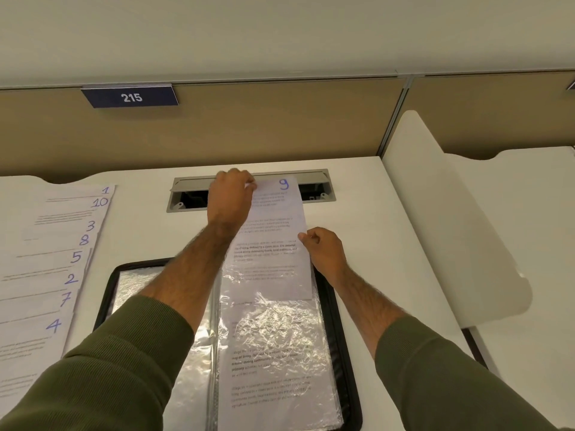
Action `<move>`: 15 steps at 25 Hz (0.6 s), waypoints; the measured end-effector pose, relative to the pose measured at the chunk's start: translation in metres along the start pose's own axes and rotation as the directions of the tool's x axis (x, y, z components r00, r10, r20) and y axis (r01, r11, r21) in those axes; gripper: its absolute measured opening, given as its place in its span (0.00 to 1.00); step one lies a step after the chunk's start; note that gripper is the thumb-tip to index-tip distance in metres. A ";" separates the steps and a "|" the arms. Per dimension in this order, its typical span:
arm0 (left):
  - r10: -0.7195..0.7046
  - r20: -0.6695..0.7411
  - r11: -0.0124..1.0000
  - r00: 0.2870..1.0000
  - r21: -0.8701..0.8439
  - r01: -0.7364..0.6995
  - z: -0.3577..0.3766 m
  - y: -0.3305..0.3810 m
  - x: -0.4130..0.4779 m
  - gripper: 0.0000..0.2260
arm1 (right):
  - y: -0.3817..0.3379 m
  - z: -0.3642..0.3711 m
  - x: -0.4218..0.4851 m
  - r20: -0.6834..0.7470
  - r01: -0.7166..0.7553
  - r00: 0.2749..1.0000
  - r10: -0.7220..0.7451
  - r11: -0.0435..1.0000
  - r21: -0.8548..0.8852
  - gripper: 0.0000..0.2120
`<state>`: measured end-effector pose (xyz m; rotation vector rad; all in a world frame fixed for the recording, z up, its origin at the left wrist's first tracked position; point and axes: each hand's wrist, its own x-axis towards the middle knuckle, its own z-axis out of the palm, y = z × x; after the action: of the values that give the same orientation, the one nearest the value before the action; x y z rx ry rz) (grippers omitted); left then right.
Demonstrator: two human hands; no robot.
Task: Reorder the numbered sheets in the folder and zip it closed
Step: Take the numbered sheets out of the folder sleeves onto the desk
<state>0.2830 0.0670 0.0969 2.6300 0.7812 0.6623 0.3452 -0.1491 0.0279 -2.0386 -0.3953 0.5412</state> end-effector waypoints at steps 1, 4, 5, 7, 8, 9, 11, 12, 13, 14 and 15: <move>0.015 -0.053 1.000 0.998 -0.014 -0.016 -0.005 0.004 0.004 0.07 | -0.002 0.000 0.003 -0.014 0.017 1.000 -0.017 1.000 0.004 0.11; 0.066 -0.163 0.996 0.984 -0.052 -0.076 -0.018 0.014 0.014 0.08 | -0.013 -0.001 0.011 -0.062 0.029 0.998 -0.023 0.996 0.089 0.09; 0.084 -0.192 0.992 0.978 -0.073 -0.100 -0.021 0.016 0.017 0.08 | -0.019 -0.002 0.015 -0.074 0.028 0.997 -0.019 0.992 0.125 0.09; 0.124 -0.233 0.982 0.965 -0.113 -0.153 -0.031 0.021 0.022 0.08 | -0.034 -0.008 0.023 -0.102 0.059 0.994 -0.044 0.987 0.149 0.08; 0.141 -0.249 0.975 0.958 -0.133 -0.179 -0.036 0.023 0.024 0.08 | -0.042 -0.011 0.027 -0.120 0.078 0.991 -0.059 0.984 0.159 0.07; 0.137 -0.266 0.970 0.954 -0.161 -0.185 -0.042 0.024 0.027 0.10 | -0.050 -0.016 0.031 -0.145 0.098 0.987 -0.072 0.979 0.179 0.07; 0.042 -0.320 0.955 0.946 -0.266 -0.133 -0.053 0.023 0.028 0.20 | -0.066 -0.027 0.034 -0.186 0.138 0.978 -0.095 0.962 0.236 0.06; -0.041 -0.345 0.937 0.938 -0.339 -0.084 -0.058 0.020 0.026 0.25 | -0.074 -0.032 0.032 -0.204 0.160 0.973 -0.108 0.953 0.256 0.06; -0.124 -0.352 0.912 0.928 -0.408 -0.033 -0.060 0.014 0.023 0.28 | -0.080 -0.036 0.029 -0.219 0.180 0.968 -0.123 0.947 0.267 0.06; -0.207 -0.322 0.874 0.924 -0.486 0.026 -0.062 0.009 0.017 0.29 | -0.086 -0.041 0.024 -0.225 0.195 0.965 -0.134 0.942 0.273 0.05; -0.290 -0.240 0.822 0.926 -0.558 0.113 -0.061 0.001 0.010 0.29 | -0.090 -0.045 0.019 -0.225 0.203 0.964 -0.140 0.937 0.285 0.05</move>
<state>0.2596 0.0816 0.1522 1.9225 0.8056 1.0783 0.3798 -0.1282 0.1222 -1.7192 -0.3410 0.2653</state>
